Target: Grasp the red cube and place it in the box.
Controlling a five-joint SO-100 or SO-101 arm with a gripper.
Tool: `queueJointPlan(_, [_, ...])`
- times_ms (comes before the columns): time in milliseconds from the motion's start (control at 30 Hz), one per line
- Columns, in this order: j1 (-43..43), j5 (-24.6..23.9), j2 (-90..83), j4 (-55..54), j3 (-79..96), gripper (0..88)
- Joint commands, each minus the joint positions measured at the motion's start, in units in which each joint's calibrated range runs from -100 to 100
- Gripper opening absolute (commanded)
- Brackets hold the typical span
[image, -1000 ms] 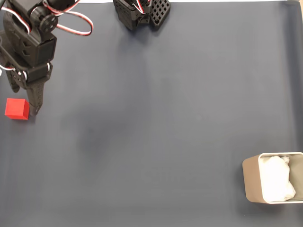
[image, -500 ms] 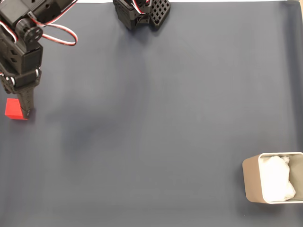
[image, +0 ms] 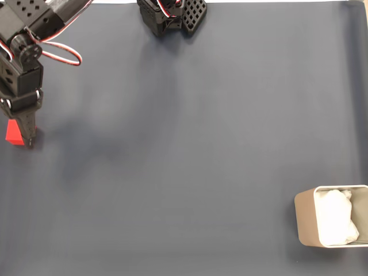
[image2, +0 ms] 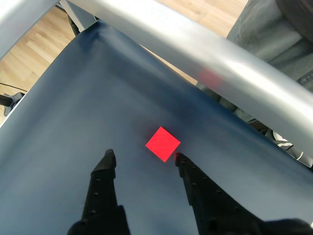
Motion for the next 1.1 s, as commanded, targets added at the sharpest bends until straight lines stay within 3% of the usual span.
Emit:
queueJointPlan(0, [0.5, 0.8, 0.2, -1.5, -3.3, 29.3])
queueJointPlan(1067, [3.8, 2.1, 7.2, -7.6, -2.2, 31.1])
